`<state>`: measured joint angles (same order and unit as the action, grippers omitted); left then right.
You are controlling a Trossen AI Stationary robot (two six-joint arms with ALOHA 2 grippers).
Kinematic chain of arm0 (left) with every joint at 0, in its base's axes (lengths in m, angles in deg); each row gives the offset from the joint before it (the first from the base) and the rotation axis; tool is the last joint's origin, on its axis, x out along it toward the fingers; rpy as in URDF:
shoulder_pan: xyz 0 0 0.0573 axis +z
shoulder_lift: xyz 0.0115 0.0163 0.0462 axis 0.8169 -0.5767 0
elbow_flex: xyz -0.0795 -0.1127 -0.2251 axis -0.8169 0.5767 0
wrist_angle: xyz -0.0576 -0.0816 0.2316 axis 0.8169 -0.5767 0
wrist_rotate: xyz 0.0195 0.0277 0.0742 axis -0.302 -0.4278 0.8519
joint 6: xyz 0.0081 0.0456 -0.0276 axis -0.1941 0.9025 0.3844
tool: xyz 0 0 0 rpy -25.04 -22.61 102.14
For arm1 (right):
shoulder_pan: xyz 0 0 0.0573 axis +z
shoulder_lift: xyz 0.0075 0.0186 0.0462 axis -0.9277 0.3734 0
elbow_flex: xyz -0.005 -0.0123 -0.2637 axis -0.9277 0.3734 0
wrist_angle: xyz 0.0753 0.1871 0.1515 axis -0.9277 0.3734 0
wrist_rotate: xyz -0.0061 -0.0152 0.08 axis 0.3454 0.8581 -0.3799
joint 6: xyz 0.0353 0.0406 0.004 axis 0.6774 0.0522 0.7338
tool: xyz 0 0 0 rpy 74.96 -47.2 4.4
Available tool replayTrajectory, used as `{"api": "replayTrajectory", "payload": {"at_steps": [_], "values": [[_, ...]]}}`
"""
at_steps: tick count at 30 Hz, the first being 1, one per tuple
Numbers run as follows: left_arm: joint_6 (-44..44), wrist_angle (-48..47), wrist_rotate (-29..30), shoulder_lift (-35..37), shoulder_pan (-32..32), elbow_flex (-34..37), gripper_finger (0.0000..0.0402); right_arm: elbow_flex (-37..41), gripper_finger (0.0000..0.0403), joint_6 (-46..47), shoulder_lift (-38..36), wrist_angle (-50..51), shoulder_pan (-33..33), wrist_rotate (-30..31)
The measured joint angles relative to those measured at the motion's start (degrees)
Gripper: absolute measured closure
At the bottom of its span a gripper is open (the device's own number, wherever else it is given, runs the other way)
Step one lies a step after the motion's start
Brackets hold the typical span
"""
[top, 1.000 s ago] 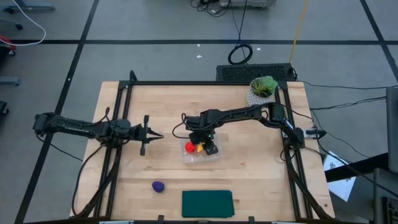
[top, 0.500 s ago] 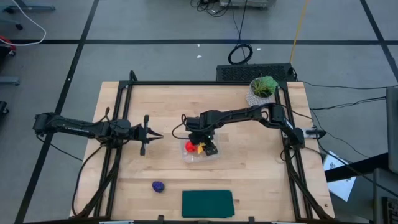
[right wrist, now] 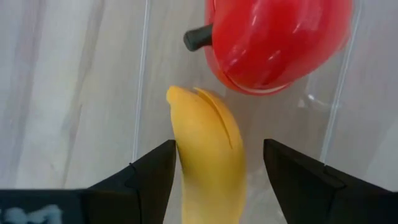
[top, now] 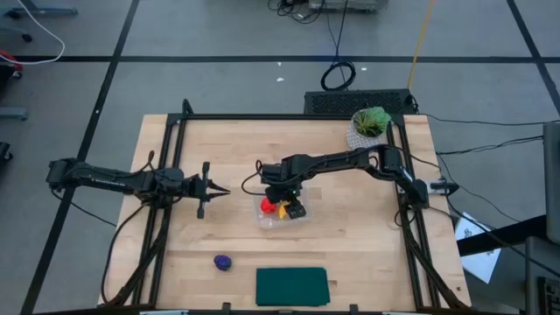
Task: Pick and placing Produce into tupperware
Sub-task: Put the purple grapes into the transparent bin
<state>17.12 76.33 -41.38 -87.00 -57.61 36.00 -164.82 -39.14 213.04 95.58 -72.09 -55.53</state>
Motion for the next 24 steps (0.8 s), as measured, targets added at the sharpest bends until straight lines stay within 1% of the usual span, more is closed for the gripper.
{"api": "replayTrajectory", "payload": {"at_steps": [8,20,22,24], "values": [[0.00,0.00,0.00,0.01,0.01,-0.01,0.0376,0.00,0.0167,-0.07,-0.22,0.05,0.00,0.00],[0.02,0.03,0.02,0.02,0.01,-0.02,0.0376,-0.12,0.0167,-0.41,-6.31,-2.96,-1.29,0.00],[0.02,0.04,0.00,0.00,0.01,-0.02,0.0376,-0.13,0.0173,-0.71,-6.26,-3.15,-1.22,-0.02],[0.02,0.04,0.00,0.00,0.02,-0.02,0.0376,-0.11,0.0187,-1.11,-6.13,-2.79,-1.14,-0.03]]}}
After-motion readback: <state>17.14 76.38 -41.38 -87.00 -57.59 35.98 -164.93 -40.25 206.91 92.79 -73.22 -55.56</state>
